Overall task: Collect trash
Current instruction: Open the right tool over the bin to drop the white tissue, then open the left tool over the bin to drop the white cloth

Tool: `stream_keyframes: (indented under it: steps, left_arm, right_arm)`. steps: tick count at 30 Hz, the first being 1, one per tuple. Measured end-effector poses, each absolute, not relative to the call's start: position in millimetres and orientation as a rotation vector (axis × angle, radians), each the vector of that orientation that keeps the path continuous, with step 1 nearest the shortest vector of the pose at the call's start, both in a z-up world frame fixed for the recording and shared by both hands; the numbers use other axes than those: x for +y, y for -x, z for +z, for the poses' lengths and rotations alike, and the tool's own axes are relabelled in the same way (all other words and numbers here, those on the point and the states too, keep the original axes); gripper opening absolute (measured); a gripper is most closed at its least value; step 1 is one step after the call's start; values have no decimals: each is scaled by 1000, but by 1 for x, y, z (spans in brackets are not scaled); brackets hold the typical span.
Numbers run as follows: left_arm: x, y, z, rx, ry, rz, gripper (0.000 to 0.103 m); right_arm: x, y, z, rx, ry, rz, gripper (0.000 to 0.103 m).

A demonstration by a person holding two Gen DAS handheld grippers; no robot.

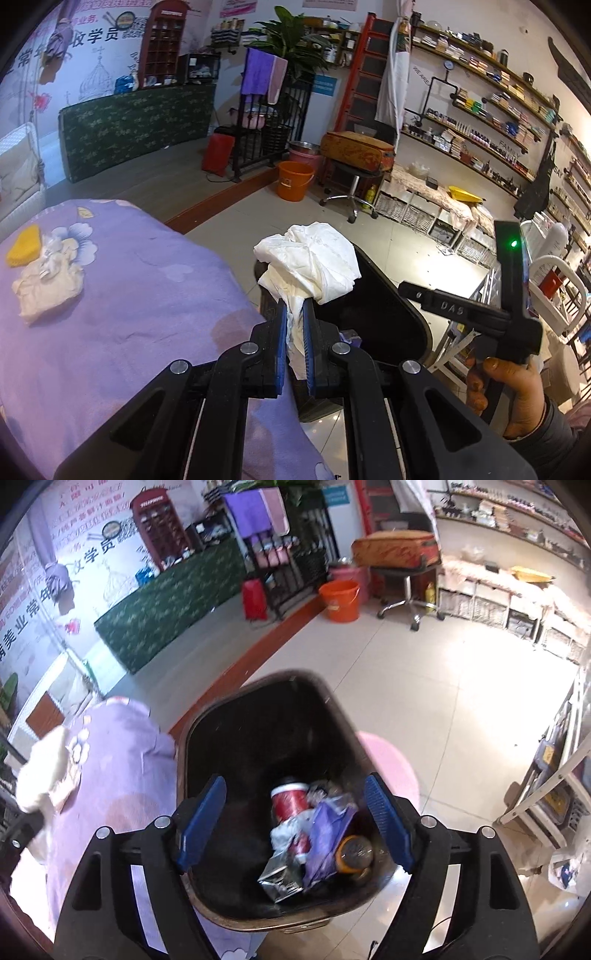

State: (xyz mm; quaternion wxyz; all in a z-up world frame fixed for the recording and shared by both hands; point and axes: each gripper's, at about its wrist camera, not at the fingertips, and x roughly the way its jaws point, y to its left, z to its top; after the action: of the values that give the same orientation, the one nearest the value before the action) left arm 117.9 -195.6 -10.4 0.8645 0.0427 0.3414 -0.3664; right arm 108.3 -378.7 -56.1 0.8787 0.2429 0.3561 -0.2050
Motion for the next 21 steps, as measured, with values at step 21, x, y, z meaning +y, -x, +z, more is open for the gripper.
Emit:
stream_keyframes:
  steps: [21]
  left_arm:
    - [-277,-120,-37,799,-223,-869,8]
  right_arm:
    - [-421,-67,-43,676,-551,-557,79]
